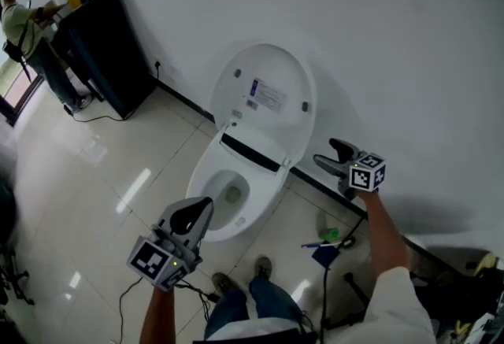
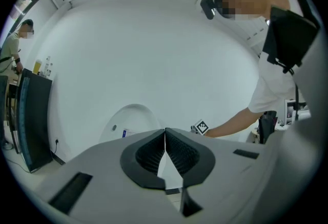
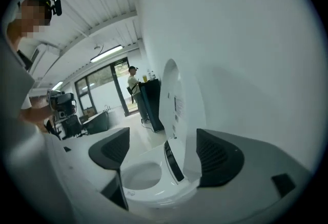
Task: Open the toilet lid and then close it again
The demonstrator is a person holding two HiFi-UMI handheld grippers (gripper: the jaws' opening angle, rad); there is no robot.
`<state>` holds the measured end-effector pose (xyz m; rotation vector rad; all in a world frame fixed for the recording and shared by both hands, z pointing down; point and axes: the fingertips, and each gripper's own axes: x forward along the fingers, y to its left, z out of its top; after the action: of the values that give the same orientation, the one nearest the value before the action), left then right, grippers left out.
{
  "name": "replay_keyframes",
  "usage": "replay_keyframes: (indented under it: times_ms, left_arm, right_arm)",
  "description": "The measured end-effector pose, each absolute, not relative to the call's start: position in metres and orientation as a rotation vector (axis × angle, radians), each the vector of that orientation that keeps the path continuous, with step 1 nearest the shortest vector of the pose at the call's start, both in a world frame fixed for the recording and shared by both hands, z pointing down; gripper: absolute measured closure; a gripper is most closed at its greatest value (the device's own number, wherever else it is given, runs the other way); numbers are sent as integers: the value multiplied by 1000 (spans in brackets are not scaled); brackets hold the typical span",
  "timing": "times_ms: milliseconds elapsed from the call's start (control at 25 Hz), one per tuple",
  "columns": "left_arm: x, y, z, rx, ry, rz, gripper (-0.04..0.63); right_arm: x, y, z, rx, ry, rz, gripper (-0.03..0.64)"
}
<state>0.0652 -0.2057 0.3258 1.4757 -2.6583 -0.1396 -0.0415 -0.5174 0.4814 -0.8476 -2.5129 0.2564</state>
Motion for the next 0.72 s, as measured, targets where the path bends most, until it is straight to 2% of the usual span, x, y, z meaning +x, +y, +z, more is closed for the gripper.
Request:
replay_keyframes:
  times_ms: [40,240,480,560,720]
  left_arm:
    - [62,-209,336,1474,-2651,-137,592]
    - [32,-227,412,1479,-2554,-44,592]
    - [5,-260,456,1546,-2543,-18,592]
    - [10,-268,465,1558,-2526,-38,592]
    - [18,-276,478,1550,-2504,-60,592]
  right_arm:
    - [-42,-522,508,-837,-2512,317,210]
    - [-67,-539,600,-871,-2533,420,209]
    - [-131,-534,597,-1165,-2496,398,193]
    - [-138,-531,594,-1255,-2431,398,155]
    - [-141,-518,592,-1369,-2338,464,155]
